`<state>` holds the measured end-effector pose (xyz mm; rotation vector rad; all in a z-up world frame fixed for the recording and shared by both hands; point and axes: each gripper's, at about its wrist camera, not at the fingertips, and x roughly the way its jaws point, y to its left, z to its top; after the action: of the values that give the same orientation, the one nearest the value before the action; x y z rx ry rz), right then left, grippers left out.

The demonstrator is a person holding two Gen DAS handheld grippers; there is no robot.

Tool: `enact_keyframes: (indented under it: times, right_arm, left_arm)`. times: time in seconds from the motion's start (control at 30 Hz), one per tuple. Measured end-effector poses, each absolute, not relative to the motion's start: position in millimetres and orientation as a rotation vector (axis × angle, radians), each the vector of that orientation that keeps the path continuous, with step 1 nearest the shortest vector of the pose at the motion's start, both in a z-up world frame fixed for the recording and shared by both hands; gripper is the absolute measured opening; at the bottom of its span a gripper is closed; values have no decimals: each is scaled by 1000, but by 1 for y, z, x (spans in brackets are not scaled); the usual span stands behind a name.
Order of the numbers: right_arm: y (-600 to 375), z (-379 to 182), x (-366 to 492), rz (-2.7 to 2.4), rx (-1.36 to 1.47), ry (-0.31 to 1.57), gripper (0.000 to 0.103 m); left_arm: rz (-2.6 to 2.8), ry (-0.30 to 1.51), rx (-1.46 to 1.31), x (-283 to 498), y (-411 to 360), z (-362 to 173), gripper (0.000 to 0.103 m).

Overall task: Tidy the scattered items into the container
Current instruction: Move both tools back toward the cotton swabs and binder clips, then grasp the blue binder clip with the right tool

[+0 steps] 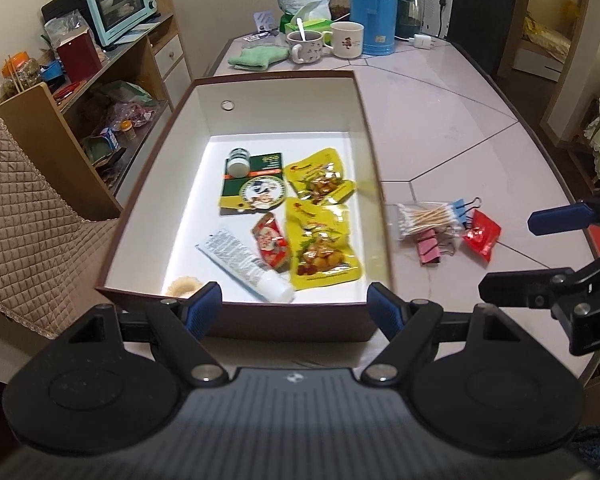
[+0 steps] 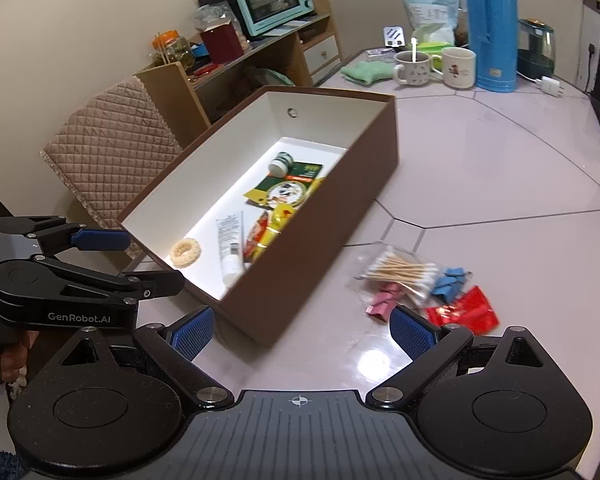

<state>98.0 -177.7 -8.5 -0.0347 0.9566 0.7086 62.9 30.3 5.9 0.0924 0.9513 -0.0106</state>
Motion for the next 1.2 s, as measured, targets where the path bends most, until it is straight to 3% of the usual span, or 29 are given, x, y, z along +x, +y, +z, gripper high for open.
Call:
enact_keyframes:
  times: [0.73,1.2]
  right_arm:
    - [-331,-26,126,519,57,971,97]
    - [-327,-51,171,592,143,978,96]
  left_arm:
    - [-156,956,89,84,-90,-18,77]
    - [-164,951,119,105,-105,-26,75]
